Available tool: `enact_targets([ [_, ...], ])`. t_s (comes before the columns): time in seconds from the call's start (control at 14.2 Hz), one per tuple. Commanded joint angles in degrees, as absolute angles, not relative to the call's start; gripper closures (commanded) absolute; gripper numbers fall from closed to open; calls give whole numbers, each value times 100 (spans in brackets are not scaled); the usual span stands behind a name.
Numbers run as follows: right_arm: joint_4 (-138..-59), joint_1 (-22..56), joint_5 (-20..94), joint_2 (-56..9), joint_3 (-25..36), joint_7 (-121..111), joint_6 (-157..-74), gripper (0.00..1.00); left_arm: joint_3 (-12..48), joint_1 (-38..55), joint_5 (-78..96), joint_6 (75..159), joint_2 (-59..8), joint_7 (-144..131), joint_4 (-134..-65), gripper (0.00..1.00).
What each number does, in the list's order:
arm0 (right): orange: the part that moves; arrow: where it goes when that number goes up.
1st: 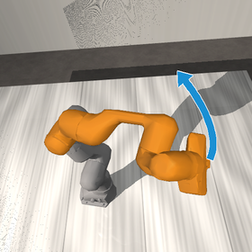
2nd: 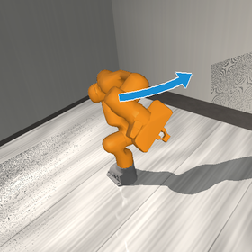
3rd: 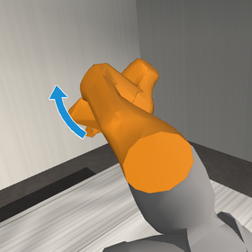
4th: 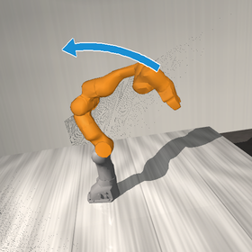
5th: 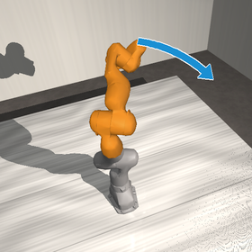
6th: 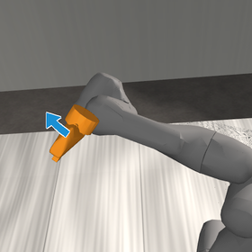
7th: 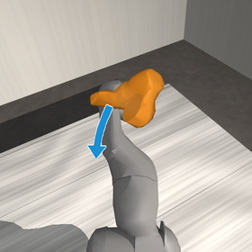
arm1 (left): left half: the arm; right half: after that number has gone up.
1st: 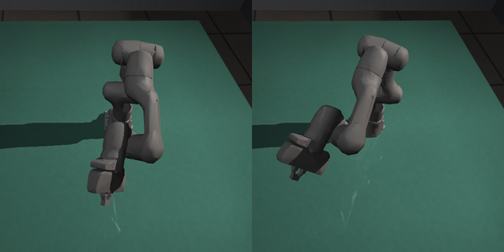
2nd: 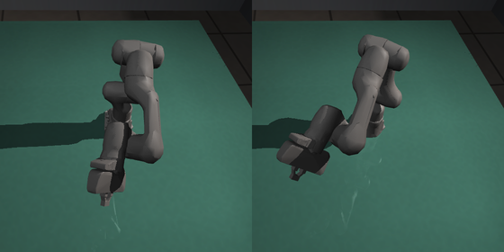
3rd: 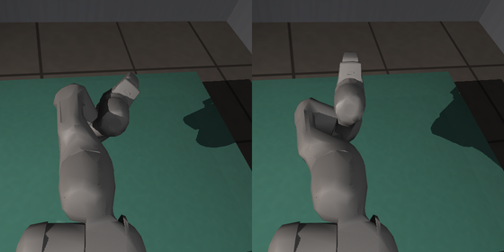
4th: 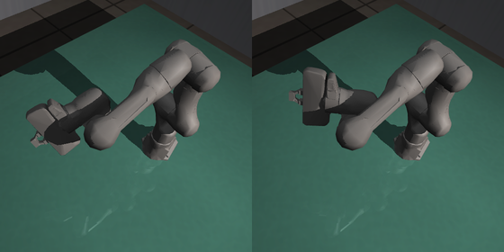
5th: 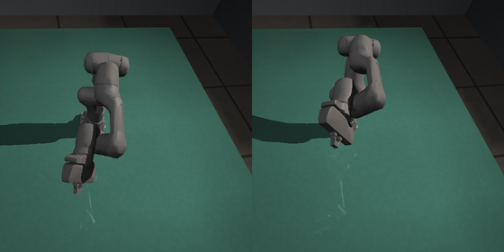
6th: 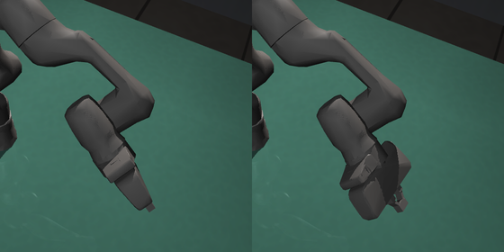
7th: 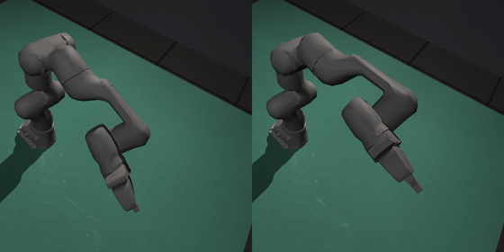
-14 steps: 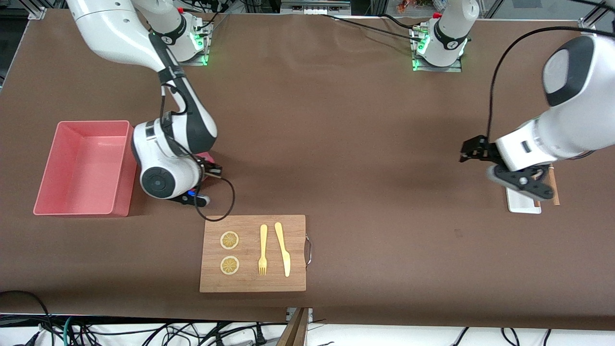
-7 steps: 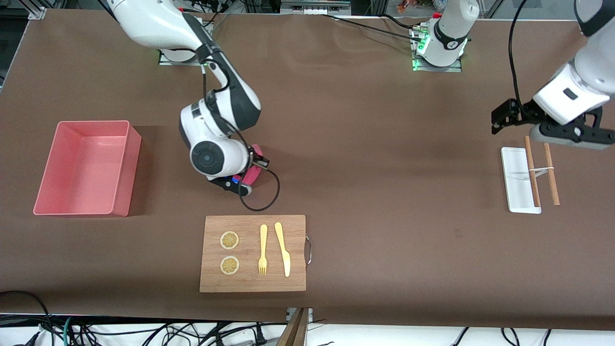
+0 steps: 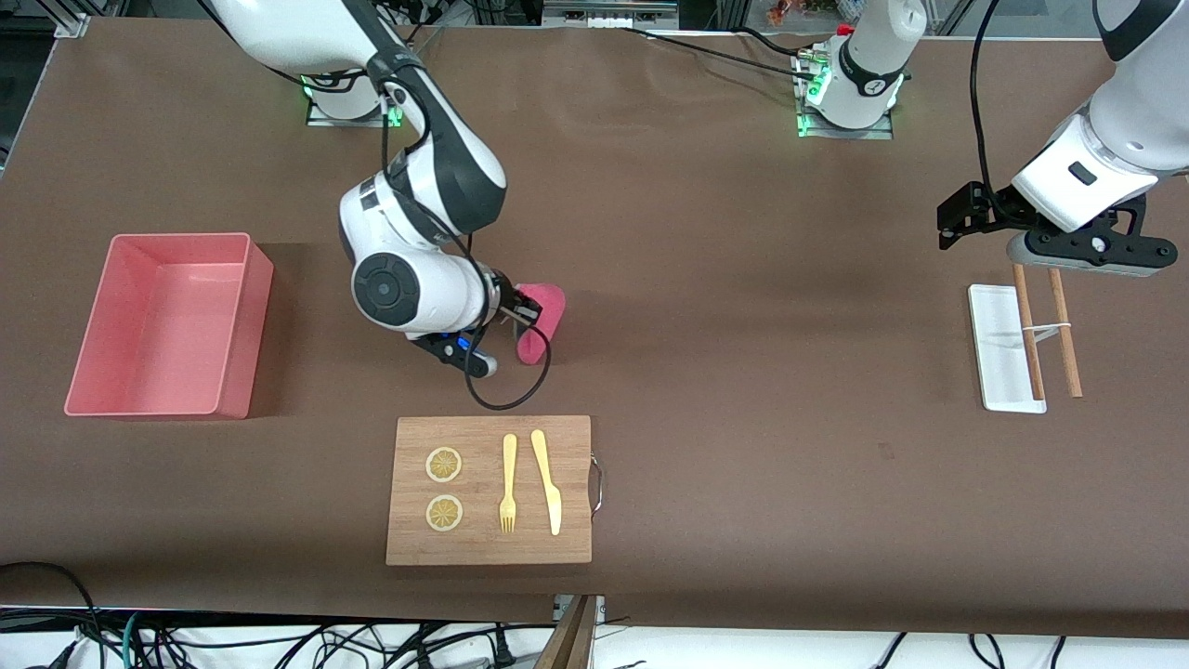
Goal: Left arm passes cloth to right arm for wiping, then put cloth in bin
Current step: 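Carry the cloth with the right gripper while the left gripper withdraws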
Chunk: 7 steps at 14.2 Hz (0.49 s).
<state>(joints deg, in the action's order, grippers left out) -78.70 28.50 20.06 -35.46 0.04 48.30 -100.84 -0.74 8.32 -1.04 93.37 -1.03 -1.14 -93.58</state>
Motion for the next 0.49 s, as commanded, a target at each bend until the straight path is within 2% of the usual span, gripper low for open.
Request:
enact_targets([
  [0.0, -8199, 2384, 1759, -3612, -18, 3993, -9879, 100, -88, 905, -220, 9308, -114, -193, -9229, 0],
  [0.42, -8710, 1618, 959, -3656, 157, 2393, -9634, 100, -70, 896, -167, 9282, -106, -237, -9229, 0],
])
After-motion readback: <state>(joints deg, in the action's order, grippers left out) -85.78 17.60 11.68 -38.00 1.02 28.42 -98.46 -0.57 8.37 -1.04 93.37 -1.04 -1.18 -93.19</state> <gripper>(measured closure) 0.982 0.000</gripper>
